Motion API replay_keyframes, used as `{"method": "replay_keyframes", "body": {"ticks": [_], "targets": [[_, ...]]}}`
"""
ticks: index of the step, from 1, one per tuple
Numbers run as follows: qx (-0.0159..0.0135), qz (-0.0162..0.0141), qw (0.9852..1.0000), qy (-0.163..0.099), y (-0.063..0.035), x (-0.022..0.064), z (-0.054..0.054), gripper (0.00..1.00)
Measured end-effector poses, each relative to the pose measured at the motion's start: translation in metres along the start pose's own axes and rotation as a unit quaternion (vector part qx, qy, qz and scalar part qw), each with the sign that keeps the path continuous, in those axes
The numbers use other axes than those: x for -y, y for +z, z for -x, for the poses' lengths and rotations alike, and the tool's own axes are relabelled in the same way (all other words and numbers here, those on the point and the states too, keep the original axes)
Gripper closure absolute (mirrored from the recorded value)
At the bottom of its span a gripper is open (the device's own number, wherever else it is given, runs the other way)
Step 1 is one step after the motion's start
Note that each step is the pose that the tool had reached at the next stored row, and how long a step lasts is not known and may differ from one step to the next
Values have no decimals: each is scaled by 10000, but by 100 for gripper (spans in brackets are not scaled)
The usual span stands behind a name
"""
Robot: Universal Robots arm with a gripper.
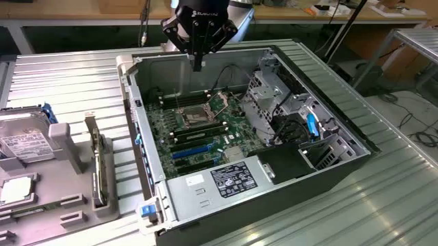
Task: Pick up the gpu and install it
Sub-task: 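Reach for the gpu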
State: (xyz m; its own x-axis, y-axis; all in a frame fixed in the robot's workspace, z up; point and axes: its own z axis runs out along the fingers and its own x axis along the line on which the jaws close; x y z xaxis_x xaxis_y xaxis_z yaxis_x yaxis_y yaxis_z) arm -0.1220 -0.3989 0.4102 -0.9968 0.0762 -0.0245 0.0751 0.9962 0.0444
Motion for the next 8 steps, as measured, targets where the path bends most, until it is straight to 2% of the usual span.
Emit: {"method": "replay_keyframes", "body": {"ticks": [1, 8], "targets": [[0, 0, 10000, 0, -28, -1, 1, 89], [0, 0, 10000, 0, -54, -2, 2, 89]]}}
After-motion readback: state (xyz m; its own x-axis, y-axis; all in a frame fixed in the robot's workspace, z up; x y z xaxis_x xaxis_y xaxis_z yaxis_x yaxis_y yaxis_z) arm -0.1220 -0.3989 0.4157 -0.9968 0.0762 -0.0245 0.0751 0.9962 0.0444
